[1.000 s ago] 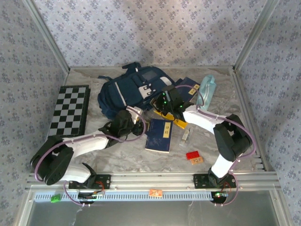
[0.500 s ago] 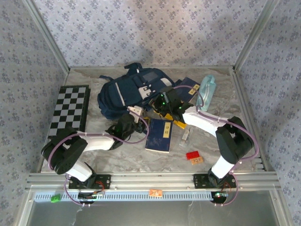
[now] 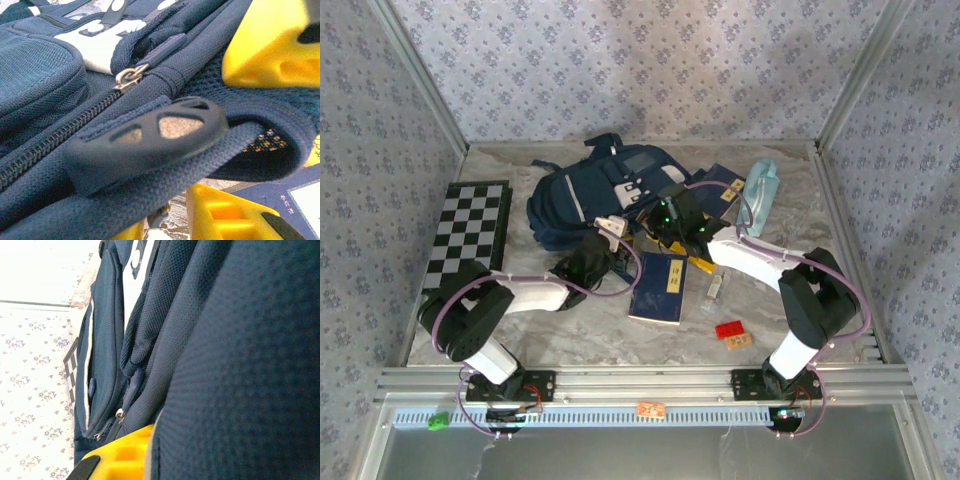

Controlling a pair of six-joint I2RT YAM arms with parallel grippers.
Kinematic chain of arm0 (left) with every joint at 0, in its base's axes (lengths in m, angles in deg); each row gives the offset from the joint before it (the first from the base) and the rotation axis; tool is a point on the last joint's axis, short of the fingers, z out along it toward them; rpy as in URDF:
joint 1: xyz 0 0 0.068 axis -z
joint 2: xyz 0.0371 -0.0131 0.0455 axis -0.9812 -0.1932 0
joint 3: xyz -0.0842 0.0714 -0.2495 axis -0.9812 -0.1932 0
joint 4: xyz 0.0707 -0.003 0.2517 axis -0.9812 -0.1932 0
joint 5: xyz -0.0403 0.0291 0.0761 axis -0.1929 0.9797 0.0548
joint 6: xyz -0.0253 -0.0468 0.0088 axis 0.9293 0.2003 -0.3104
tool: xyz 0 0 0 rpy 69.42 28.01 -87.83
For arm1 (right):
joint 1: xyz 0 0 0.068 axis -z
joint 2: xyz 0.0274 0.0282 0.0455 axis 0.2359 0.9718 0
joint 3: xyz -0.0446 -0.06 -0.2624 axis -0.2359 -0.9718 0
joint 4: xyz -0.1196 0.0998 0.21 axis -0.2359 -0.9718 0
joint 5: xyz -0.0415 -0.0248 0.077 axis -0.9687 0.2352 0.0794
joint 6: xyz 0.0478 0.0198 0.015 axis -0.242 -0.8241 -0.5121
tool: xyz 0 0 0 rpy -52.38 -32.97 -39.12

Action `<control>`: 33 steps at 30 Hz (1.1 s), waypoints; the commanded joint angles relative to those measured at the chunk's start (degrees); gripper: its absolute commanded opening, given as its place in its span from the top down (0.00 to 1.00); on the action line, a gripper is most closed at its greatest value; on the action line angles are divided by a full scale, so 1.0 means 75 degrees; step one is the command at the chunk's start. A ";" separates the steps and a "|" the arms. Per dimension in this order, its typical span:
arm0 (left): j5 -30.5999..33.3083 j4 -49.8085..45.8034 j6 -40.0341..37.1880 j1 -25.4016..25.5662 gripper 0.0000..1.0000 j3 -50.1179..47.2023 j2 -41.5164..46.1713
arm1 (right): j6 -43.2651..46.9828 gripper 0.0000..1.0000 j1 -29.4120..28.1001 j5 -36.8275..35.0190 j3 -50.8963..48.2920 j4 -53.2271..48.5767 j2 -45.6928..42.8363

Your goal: Pack books, pencil case, and school supplies into a backpack

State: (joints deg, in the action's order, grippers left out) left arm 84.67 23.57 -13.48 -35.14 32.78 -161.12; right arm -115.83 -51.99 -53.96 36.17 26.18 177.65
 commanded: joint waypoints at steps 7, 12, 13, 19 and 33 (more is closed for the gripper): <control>-0.0042 0.0317 0.0293 -0.0394 1.00 -0.0044 0.0562 | 0.0086 1.00 -0.0119 -0.0086 0.0116 0.0116 -0.0269; -0.0427 -0.0062 0.0318 -0.0442 1.00 -0.0342 0.1064 | 0.0159 1.00 -0.0085 -0.0191 0.0147 0.0130 -0.0348; -0.0512 -0.0120 0.0324 -0.0462 1.00 -0.0413 0.1132 | 0.0174 1.00 -0.0081 -0.0210 0.0159 0.0121 -0.0367; -0.0905 -0.0887 0.0342 -0.0699 1.00 -0.0643 0.1487 | 0.0228 1.00 0.0011 -0.0124 0.0250 0.0092 -0.0399; 0.0207 -0.3428 0.0615 -0.1120 1.00 -0.0722 0.2437 | 0.1026 1.00 0.0579 0.0241 0.0539 -0.0300 -0.0354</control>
State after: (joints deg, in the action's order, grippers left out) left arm 80.86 5.91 -11.12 -42.26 26.42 -144.79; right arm -112.75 -49.37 -51.17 36.39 24.45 176.64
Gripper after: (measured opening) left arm 0.048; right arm 0.061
